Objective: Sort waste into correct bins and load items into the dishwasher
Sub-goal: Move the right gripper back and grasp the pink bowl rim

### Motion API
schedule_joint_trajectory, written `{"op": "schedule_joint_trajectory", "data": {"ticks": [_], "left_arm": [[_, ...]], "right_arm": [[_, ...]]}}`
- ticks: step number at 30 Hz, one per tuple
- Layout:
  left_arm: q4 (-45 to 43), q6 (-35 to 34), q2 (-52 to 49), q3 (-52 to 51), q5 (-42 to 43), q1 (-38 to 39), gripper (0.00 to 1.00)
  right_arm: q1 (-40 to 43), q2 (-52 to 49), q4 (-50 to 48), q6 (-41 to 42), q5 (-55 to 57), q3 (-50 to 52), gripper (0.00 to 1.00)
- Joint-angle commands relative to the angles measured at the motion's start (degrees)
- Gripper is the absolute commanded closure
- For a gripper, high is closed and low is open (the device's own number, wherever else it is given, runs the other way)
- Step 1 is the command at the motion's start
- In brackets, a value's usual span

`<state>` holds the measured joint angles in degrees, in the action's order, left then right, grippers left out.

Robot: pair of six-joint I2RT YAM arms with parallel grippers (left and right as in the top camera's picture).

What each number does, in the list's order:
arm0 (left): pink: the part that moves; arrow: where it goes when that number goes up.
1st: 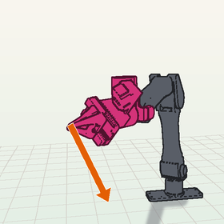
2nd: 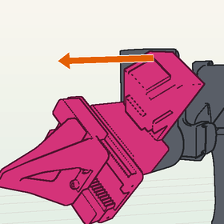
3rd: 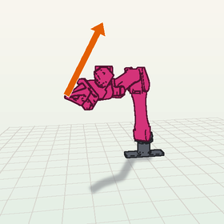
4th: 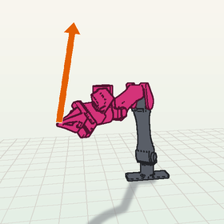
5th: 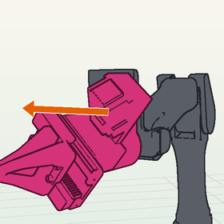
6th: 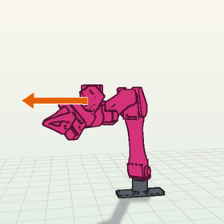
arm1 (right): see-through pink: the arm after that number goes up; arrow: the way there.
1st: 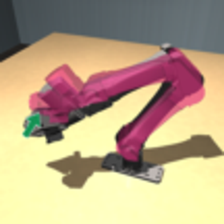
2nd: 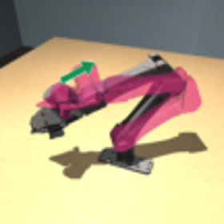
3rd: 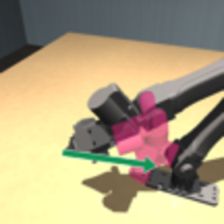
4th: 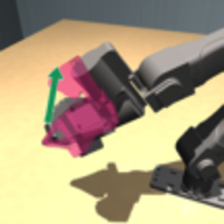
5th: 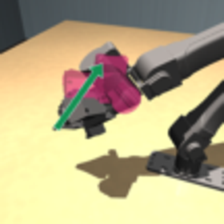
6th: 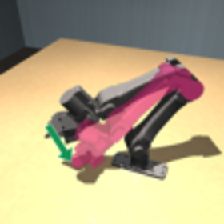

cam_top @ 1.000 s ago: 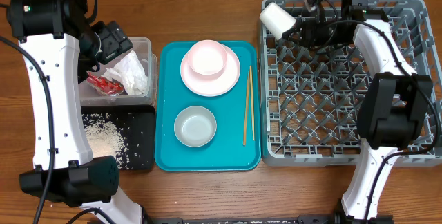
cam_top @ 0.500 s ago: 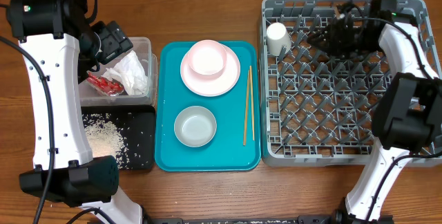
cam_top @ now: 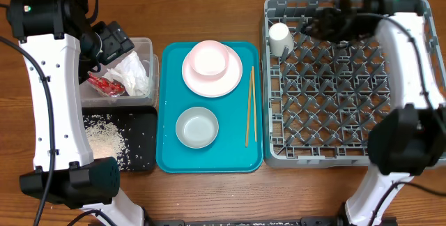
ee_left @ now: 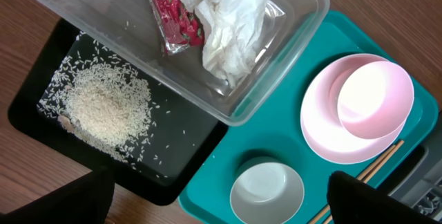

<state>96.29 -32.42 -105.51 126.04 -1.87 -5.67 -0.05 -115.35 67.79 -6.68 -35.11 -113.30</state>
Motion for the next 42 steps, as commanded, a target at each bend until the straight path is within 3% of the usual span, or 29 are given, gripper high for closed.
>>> {"op": "schedule_joint_trajectory", "data": {"ticks": [1, 9, 17, 21, 37, 42], "left_arm": [[0.1, 0.7, 0.5, 0.1, 0.2, 0.1, 0.0], [0.1, 0.7, 0.5, 0.1, 0.2, 0.1, 0.0], [0.1, 0.7, 0.5, 0.1, 0.2, 0.1, 0.0], [0.1, 0.7, 0.5, 0.1, 0.2, 0.1, 0.0], [0.1, 0.7, 0.5, 0.1, 0.2, 0.1, 0.0], [0.1, 0.7, 0.5, 0.1, 0.2, 0.1, 0.0]], "right_arm": [[-7.8, 1.9, 0.3, -0.1, 10.1, -1.2, 0.71], [-26.7, -1.4, -4.7, -0.1, 19.6, -0.7, 0.64], [-37.7, -7.6, -16.5, -0.2, 33.4, 2.0, 0.58], [-39.5, -11.3, -19.7, -1.7, 40.2, 2.0, 0.56], [-39.6, -18.4, -25.8, -1.9, 37.5, 2.1, 0.55], [-39.6, -18.5, -25.5, -1.9, 37.6, 2.1, 0.59]]}}
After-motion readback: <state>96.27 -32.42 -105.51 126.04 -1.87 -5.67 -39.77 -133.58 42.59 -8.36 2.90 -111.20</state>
